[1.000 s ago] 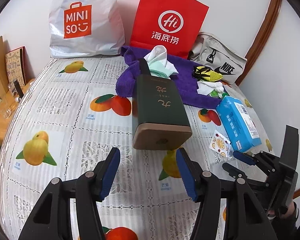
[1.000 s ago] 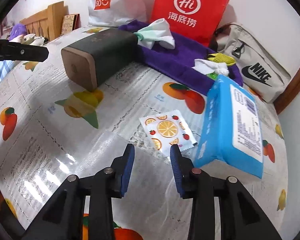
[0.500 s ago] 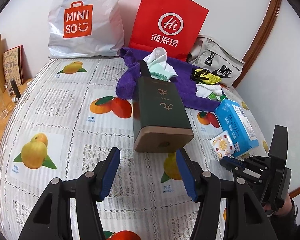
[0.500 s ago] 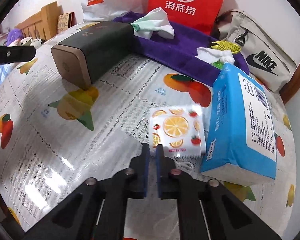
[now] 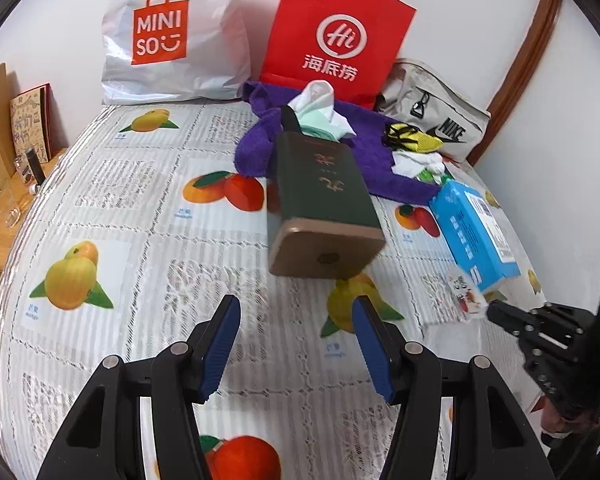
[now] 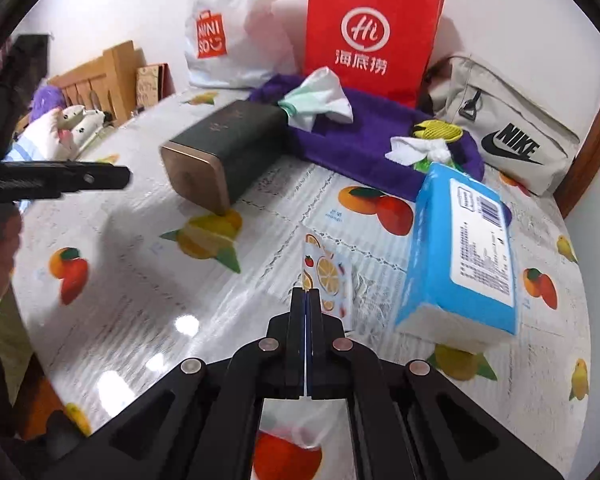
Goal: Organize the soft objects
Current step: 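Move the left tool to the white mesh bag while the right approaches the orange sachet, then grasp the white mesh bag with the left tool while the right grasps the orange-print sachet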
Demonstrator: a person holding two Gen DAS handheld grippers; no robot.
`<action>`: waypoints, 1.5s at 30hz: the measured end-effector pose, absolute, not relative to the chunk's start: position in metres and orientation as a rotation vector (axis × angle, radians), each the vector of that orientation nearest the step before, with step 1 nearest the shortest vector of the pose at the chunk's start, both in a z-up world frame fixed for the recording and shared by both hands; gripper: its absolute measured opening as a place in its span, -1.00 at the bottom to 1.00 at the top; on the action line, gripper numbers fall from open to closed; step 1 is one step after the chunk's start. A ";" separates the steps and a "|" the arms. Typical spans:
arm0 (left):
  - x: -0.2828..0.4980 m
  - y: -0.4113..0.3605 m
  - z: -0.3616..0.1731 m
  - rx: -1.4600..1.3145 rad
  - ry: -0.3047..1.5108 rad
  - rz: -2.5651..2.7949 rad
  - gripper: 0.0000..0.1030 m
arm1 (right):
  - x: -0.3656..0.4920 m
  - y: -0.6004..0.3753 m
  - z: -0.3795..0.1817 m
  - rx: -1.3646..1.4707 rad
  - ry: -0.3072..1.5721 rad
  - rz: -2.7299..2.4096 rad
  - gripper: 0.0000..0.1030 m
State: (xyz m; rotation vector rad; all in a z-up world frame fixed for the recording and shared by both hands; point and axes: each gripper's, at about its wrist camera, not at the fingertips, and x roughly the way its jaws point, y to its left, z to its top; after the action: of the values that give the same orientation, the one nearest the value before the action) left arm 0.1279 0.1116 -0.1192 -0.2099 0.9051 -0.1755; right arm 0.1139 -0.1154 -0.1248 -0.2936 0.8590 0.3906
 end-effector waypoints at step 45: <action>0.088 -0.105 -0.179 0.236 0.975 -0.371 1.00 | 0.071 -0.288 -0.165 -0.050 0.824 0.196 0.66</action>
State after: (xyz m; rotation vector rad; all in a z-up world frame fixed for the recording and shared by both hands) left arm 0.0883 -0.1046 -0.1787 0.2359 0.9747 -0.3709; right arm 0.0706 -0.2878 -0.1654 -0.0497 0.8239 0.1963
